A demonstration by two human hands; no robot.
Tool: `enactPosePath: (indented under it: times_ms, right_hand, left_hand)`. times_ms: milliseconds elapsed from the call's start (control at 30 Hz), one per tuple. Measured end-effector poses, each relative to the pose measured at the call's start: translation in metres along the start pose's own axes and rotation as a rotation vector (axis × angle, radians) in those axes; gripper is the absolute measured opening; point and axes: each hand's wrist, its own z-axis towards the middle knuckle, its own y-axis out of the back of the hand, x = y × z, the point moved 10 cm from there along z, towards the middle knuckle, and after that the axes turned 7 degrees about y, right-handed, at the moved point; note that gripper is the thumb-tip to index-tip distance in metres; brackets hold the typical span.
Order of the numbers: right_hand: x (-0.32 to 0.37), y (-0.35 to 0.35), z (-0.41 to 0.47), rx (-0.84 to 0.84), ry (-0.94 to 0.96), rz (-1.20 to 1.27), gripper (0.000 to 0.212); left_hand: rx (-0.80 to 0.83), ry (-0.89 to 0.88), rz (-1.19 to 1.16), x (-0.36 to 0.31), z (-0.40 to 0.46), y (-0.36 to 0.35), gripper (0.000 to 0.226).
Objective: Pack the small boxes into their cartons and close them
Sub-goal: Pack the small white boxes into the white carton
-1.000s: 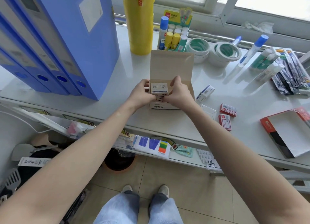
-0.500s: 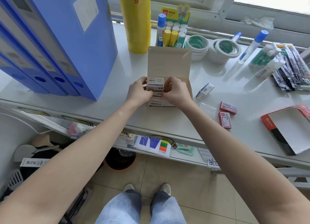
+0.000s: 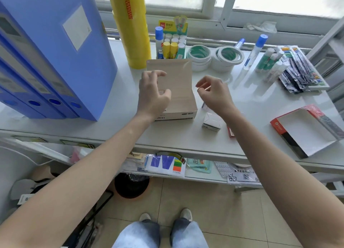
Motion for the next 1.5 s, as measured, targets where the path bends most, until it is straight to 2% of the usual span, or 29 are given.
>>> enactPosePath:
  times_ms: [67,167,267,333,433,567,667,767,833,900,1000,1067,1133,1200,1267,1333,1400,1467,1500]
  right_hand:
    - [-0.018,0.012,-0.011,0.022,-0.032,-0.018,0.02]
    - [-0.043,0.011,-0.034,0.154,-0.043,-0.022,0.02]
    - [-0.068,-0.006,-0.056,0.331,-0.039,-0.079,0.038]
    - [-0.081,-0.017,-0.066,0.407,-0.006,-0.189,0.048]
    - [-0.086,-0.014,-0.067,0.322,0.014,-0.195,0.042]
    - [-0.084,0.004,-0.063,0.163,-0.084,0.105,0.032]
    - [-0.084,0.017,-0.059,0.096,-0.151,0.254,0.028]
    - [-0.083,0.029,-0.054,0.039,-0.199,0.459,0.039]
    - [-0.084,0.031,-0.051,0.039,-0.227,0.558,0.047]
    - [-0.088,0.032,-0.05,0.044,-0.245,0.554,0.05]
    - [-0.09,0.031,-0.049,0.073,-0.253,0.572,0.048]
    - [-0.089,0.027,-0.05,0.125,-0.236,0.638,0.04]
    - [-0.09,0.023,-0.051,0.177,-0.222,0.689,0.035]
    - [-0.092,0.022,-0.051,0.186,-0.226,0.733,0.04]
    - [-0.093,0.026,-0.05,0.148,-0.242,0.784,0.033]
    - [-0.099,0.03,-0.048,0.122,-0.251,0.797,0.028]
    - [-0.105,0.033,-0.048,0.131,-0.258,0.768,0.03]
    - [-0.113,0.035,-0.049,0.127,-0.286,0.752,0.033]
    - [-0.117,0.037,-0.049,0.118,-0.304,0.747,0.035]
  left_hand:
    - [0.101,-0.123,0.047,-0.025,-0.01,-0.026,0.037]
    - [0.314,-0.339,0.217,-0.05,-0.033,-0.078,0.036]
    - [0.5,-0.476,0.497,-0.05,-0.056,-0.125,0.042]
    - [0.564,-0.517,0.6,-0.045,-0.066,-0.144,0.048]
    - [0.544,-0.545,0.624,-0.042,-0.068,-0.151,0.054]
    - [0.48,-0.548,0.572,-0.043,-0.061,-0.146,0.056]
    - [0.379,-0.508,0.338,-0.056,-0.052,-0.131,0.047]
    - [0.378,-0.36,0.113,-0.057,-0.041,-0.12,0.045]
    - [0.418,-0.291,0.036,-0.055,-0.038,-0.119,0.044]
    - [0.464,-0.234,0.006,-0.052,-0.036,-0.121,0.043]
    - [0.499,-0.177,-0.019,-0.049,-0.034,-0.125,0.042]
    - [0.508,-0.156,-0.037,-0.049,-0.031,-0.127,0.04]
    - [0.512,-0.145,-0.044,-0.051,-0.03,-0.13,0.036]
    - [0.513,-0.158,-0.03,-0.054,-0.029,-0.134,0.034]
    - [0.504,-0.174,0.021,-0.054,-0.026,-0.138,0.043]
    - [0.448,-0.175,0.076,-0.053,-0.018,-0.138,0.049]
    - [0.38,-0.194,0.102,-0.054,-0.007,-0.137,0.042]
    - [0.36,-0.217,0.231,-0.051,0.0,-0.145,0.034]
    - [0.363,-0.22,0.335,-0.049,0.002,-0.151,0.04]
